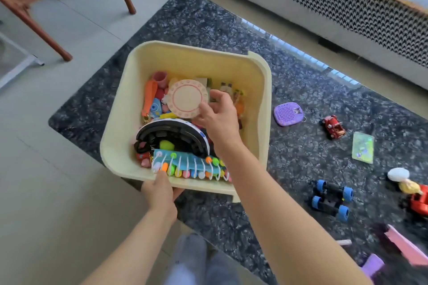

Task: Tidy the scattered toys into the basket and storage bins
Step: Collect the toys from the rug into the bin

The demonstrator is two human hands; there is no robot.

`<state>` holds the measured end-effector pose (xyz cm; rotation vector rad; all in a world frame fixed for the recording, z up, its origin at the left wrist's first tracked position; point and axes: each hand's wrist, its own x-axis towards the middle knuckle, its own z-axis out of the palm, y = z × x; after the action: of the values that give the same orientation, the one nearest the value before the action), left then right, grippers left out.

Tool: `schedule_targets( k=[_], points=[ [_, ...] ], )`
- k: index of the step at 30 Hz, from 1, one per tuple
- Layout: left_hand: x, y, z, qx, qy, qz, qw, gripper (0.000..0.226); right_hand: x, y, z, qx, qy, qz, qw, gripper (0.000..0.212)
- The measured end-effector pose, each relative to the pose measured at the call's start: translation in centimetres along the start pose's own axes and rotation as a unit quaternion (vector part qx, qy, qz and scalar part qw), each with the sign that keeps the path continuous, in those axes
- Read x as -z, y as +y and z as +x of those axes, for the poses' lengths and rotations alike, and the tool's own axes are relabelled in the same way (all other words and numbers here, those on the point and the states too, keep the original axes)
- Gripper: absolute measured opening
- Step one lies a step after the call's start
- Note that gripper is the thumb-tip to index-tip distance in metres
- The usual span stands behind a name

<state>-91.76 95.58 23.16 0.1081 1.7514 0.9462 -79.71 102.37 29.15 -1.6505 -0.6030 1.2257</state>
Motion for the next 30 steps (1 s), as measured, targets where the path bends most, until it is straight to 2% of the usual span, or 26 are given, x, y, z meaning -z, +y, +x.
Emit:
schedule_targets(
  k=[2,5,9,11,13,15,17,19,21,22,24,27,30],
  points=[
    [0.2,0.3,-0.2,0.005,-0.014,0.002,1.000,0.021,-1.5,0.3,0.4,-0.017,0.012,-0.034,0.999,0.037],
    [0.7,0.7,-0.2,0.021,-0.033,0.006,0.999,0.021,0.2,1.2,-1.0,-0.003,0.045,-0.016,0.999,0.031],
    [0.7,1.1,0.0,0.043,-0.047,0.003,0.998,0.027,7.2,2.8,-5.8,0.062,0.198,0.000,0.978,0.025],
    [0.7,1.3,0.1,0.053,-0.051,-0.009,0.997,0.032,11.3,4.9,-8.2,0.043,0.260,-0.046,0.963,0.024],
    [0.6,1.0,-0.1,0.063,-0.059,-0.020,0.996,0.035,15.2,7.9,-10.4,-0.016,0.272,-0.126,0.954,0.025],
    [0.6,0.2,-0.6,0.071,-0.066,-0.026,0.995,0.030,18.1,11.1,-12.0,-0.084,0.253,-0.215,0.939,0.034],
    [0.7,-1.2,-1.5,0.077,-0.071,-0.037,0.994,0.028,20.4,14.3,-13.4,-0.125,0.199,-0.342,0.910,0.055],
    [1.0,-2.7,-2.3,0.077,-0.074,-0.052,0.993,0.033,22.1,17.3,-14.4,-0.182,0.105,-0.489,0.846,0.084],
    [1.4,-4.0,-2.8,0.075,-0.075,-0.064,0.992,0.039,23.3,19.5,-15.0,-0.243,0.019,-0.561,0.791,0.105],
    [1.7,-5.4,-3.3,0.073,-0.072,-0.069,0.992,0.039,24.2,20.7,-15.2,-0.251,-0.015,-0.576,0.778,0.111],
    [2.2,-7.1,-4.0,0.067,-0.074,-0.073,0.992,0.040,25.2,22.5,-15.3,-0.220,-0.068,-0.607,0.761,0.117],
    [2.6,-9.5,-5.5,0.057,-0.071,-0.072,0.993,0.036,26.4,24.6,-15.3,-0.116,-0.072,-0.645,0.752,0.109],
    [2.6,-11.6,-7.3,0.054,-0.065,-0.067,0.994,0.030,27.7,25.0,-15.5,-0.042,-0.033,-0.611,0.790,0.098]
  ],
)
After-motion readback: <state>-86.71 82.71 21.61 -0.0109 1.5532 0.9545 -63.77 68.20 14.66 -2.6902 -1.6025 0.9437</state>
